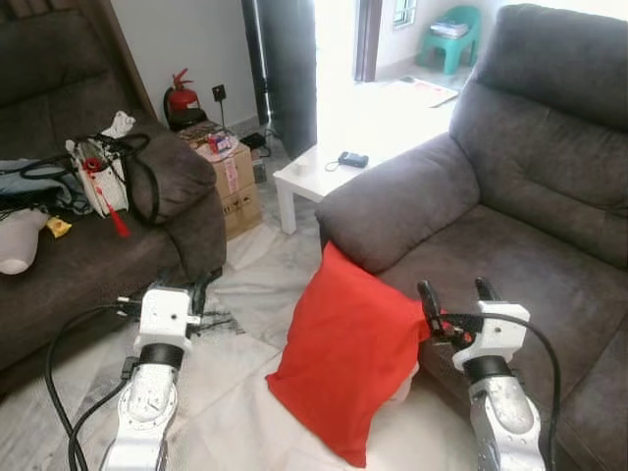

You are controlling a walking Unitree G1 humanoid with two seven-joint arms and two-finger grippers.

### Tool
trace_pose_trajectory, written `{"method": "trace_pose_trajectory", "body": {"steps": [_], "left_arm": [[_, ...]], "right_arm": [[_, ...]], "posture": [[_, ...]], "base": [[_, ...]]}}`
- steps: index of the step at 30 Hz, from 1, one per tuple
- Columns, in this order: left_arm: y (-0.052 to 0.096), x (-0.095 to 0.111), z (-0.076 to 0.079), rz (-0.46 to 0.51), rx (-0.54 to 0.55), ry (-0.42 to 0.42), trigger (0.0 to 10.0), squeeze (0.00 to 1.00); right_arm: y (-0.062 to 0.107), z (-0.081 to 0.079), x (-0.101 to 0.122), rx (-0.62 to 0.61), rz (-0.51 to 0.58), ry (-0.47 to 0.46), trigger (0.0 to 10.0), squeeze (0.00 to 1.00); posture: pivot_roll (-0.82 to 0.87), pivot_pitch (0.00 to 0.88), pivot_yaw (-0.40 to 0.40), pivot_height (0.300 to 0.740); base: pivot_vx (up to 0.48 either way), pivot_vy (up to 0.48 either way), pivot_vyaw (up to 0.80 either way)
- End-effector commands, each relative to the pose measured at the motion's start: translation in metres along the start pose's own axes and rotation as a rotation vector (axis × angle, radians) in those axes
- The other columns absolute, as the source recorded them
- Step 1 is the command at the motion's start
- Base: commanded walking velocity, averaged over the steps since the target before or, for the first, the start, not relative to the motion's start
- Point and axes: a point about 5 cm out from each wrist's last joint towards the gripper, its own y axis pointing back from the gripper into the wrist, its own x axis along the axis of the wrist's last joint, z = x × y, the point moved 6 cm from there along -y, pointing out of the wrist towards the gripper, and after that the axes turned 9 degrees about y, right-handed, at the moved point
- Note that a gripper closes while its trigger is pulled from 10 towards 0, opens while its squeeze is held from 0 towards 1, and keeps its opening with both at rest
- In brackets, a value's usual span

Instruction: Move the pillow to the sofa from floor

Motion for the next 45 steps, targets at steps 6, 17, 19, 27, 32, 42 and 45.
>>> {"method": "trace_pose_trajectory", "body": {"steps": [6, 17, 19, 27, 32, 42, 45], "left_arm": [[-0.011, 0.009, 0.009, 0.014, -0.011, 0.038, 10.0, 0.00], [-0.010, 0.011, 0.011, 0.012, -0.013, 0.050, 10.0, 0.00], [-0.011, 0.011, 0.012, 0.013, -0.015, 0.051, 10.0, 0.00], [-0.013, 0.014, 0.013, 0.021, -0.017, 0.056, 10.0, 0.00], [-0.013, 0.015, 0.015, 0.022, -0.023, 0.060, 10.0, 0.00], [-0.014, 0.016, 0.016, 0.023, -0.028, 0.062, 10.0, 0.00], [-0.014, 0.016, 0.017, 0.023, -0.030, 0.062, 10.0, 0.00]], "right_arm": [[-0.017, -0.005, 0.014, 0.007, 0.012, -0.012, 10.0, 0.00], [-0.018, -0.014, 0.018, 0.039, 0.020, -0.007, 10.0, 0.00], [-0.019, -0.016, 0.018, 0.045, 0.016, -0.005, 10.0, 0.00], [-0.020, -0.021, 0.018, 0.069, 0.009, -0.003, 10.0, 0.00], [-0.021, -0.024, 0.018, 0.077, 0.008, -0.006, 10.0, 0.00], [-0.022, -0.026, 0.019, 0.081, 0.006, -0.012, 10.0, 0.00], [-0.022, -0.024, 0.020, 0.075, 0.007, -0.015, 10.0, 0.00]], "posture": [[-0.04, 0.000, 0.033, 0.740], [-0.05, 0.000, 0.037, 0.740], [-0.05, 0.000, 0.036, 0.740], [-0.04, 0.000, 0.033, 0.740], [-0.04, 0.000, 0.033, 0.740], [-0.04, 0.000, 0.032, 0.740], [-0.04, 0.000, 0.032, 0.740]], "base": [[0.000, 0.000, -0.27], [0.120, 0.000, -0.17], [0.277, 0.000, 0.00], [0.283, 0.000, 0.00], [0.297, 0.000, 0.00], [0.306, 0.000, 0.00], [0.309, 0.000, 0.00]]}}
